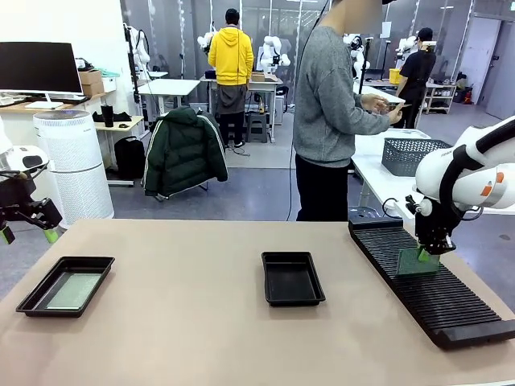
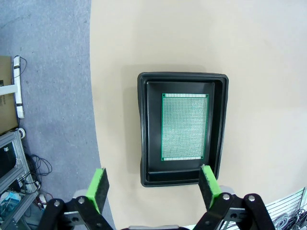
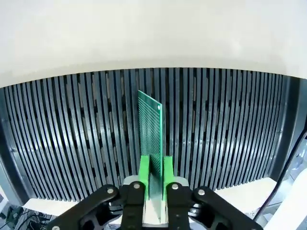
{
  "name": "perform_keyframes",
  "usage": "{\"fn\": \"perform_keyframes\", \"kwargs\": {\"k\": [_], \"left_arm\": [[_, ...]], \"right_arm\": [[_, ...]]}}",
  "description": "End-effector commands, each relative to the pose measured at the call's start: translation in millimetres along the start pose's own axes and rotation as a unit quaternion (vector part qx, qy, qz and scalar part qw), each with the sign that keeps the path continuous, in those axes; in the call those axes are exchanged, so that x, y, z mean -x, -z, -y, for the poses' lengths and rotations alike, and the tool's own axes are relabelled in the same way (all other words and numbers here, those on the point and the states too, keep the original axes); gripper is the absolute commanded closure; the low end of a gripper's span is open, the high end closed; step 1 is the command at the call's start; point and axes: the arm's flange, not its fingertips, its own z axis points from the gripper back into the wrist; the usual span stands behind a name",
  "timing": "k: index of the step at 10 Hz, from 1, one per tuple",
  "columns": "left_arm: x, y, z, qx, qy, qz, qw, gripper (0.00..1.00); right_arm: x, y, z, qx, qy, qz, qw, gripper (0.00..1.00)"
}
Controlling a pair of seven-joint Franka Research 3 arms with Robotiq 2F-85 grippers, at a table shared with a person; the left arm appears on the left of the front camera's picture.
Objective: Inspect and transfer BCBs to ESD trays.
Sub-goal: Pick up the Blank PCB from the PCB Rack and place it in the right ESD tray.
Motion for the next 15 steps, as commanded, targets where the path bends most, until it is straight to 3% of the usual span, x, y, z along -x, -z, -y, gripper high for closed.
{"fn": "perform_keyframes", "kwargs": {"k": [1, 3, 15], "left_arm": [[1, 2, -1, -0.001, 0.001, 0.004, 1.000, 0.00], [1, 2, -1, -0.001, 0.001, 0.004, 1.000, 0.00], [1, 2, -1, -0.001, 0.001, 0.004, 1.000, 0.00]], "right_arm": [[6, 1, 4, -0.010, 0.000, 0.013, 1.000, 0.92], [5, -1, 5, -0.013, 0.005, 0.010, 1.000, 1.00], [-4, -15, -3, -0.028, 0.013, 0.002, 1.000, 0.98]]}}
